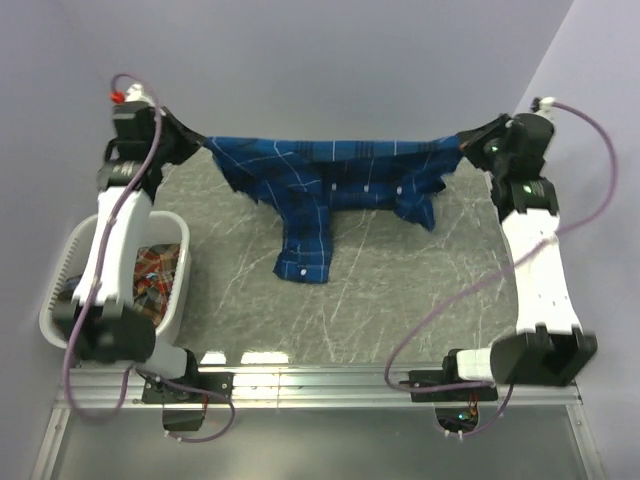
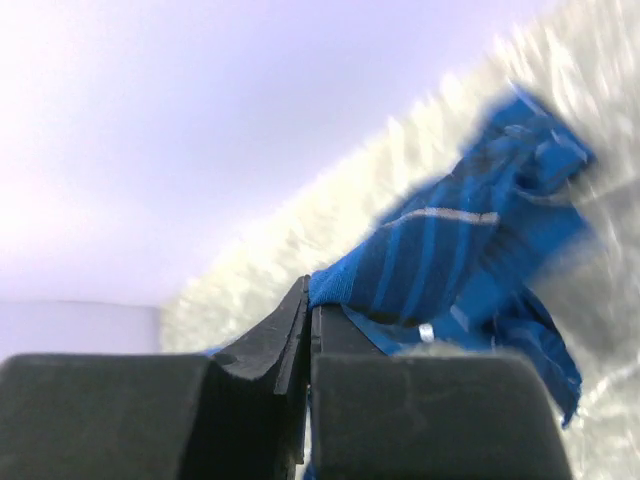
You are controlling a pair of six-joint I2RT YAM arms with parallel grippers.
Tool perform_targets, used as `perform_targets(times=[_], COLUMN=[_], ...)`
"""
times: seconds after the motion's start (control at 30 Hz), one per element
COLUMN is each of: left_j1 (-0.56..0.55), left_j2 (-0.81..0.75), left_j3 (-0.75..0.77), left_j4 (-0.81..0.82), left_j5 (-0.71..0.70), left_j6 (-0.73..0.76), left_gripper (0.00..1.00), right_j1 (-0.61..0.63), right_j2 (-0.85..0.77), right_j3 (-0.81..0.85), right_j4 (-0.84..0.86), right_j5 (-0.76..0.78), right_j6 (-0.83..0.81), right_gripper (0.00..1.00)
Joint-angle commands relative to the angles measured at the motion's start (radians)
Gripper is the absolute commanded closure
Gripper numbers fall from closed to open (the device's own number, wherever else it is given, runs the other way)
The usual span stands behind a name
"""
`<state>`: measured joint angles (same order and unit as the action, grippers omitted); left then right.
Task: Fold and stack the long sleeve shirts
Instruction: Flatten the shirt out
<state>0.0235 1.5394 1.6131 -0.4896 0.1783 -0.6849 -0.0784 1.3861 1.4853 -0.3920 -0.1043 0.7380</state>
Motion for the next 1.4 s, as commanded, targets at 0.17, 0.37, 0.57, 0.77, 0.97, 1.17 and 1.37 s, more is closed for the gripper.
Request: perform_targets(times=[0.17,0.37,0.57,0.77,0.97,1.17,1.37], left_j1=[0.018,0.019,0.018,0.019,0.019,0.018,0.016], left_j2=[-0.314,-0.384,-0.473,-0.443,-0.369,-0.295,-0.155], left_j3=[-0.2,-0.383,-0.49,-0.568,-0.619,-0.582,-0.535], left_j4=[0.123,0.085,0.006,0.042,0.129,0.181,0.227], left_j5=[-0.028,-0.04,-0.085,-0.068,-0.031,-0.033,0.032], left_j6=[0.061,0.045,0.045,0.036,0.018,0.035,0.025], left_gripper=[1.0,0.99,1.0,0.99,1.0,0.99,1.0], right_j1=[-0.014,-0.014,-0.014,-0.015,-0.011,-0.008,0.07], right_j2=[-0.263,-0.285,-0.3,-0.175,-0.058,0.023,0.042], right_j3=[-0.216,-0.384,-0.529,-0.505,-0.428,-0.333,-0.247], right_j4=[0.185,0.12,0.045,-0.001,0.007,0.007,-0.015], right_j5=[-0.048,-0.054,-0.077,-0.04,-0.011,0.031,0.139], right_j6=[-0.106,-0.129,-0.078,-0.051,-0.034,-0.042,-0.159], right_gripper=[1.0,1.0,0.99,0.98,0.97,0.92,0.35])
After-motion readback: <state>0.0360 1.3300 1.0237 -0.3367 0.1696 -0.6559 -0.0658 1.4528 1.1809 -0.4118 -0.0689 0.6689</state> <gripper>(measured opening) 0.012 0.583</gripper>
